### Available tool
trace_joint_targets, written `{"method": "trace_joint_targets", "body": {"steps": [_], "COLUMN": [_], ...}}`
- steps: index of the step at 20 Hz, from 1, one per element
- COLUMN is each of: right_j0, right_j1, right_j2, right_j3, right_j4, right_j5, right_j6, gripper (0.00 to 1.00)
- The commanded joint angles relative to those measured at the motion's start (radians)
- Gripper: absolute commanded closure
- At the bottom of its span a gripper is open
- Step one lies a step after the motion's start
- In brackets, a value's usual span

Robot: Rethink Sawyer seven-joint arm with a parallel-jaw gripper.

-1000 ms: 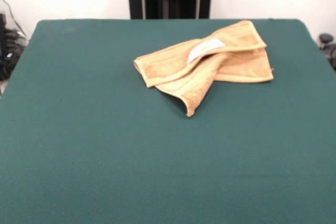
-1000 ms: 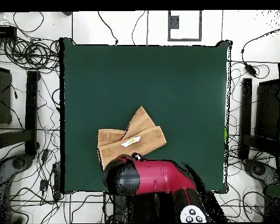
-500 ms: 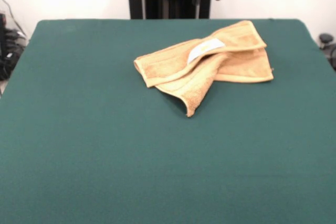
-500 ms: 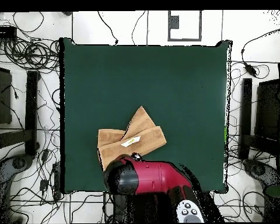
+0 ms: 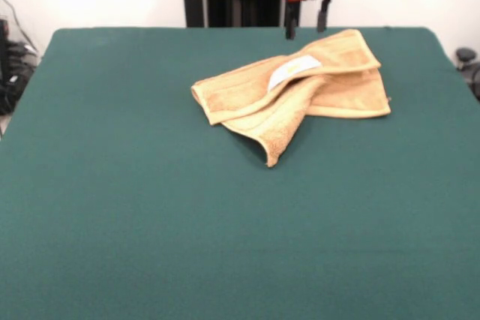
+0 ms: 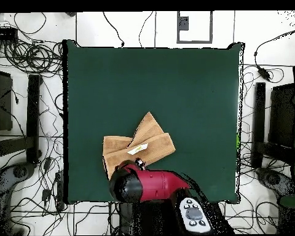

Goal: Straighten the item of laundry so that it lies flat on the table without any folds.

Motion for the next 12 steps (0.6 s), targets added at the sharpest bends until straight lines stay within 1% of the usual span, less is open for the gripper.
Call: {"method": "trace_joint_targets", "body": {"steps": [1, 5, 12], "right_j0": [0.034, 0.016, -0.016], "right_j1": [0.144, 0.178, 0.223], "right_j2": [0.004, 0.021, 0.055], "right_j3": [0.034, 0.058, 0.082], "right_j4": [0.080, 0.085, 0.083], "right_j5": [-0.159, -0.230, -0.300], "right_j6": [0.308, 0.313, 0.311], "gripper": [0.00, 0.00, 0.00]}}
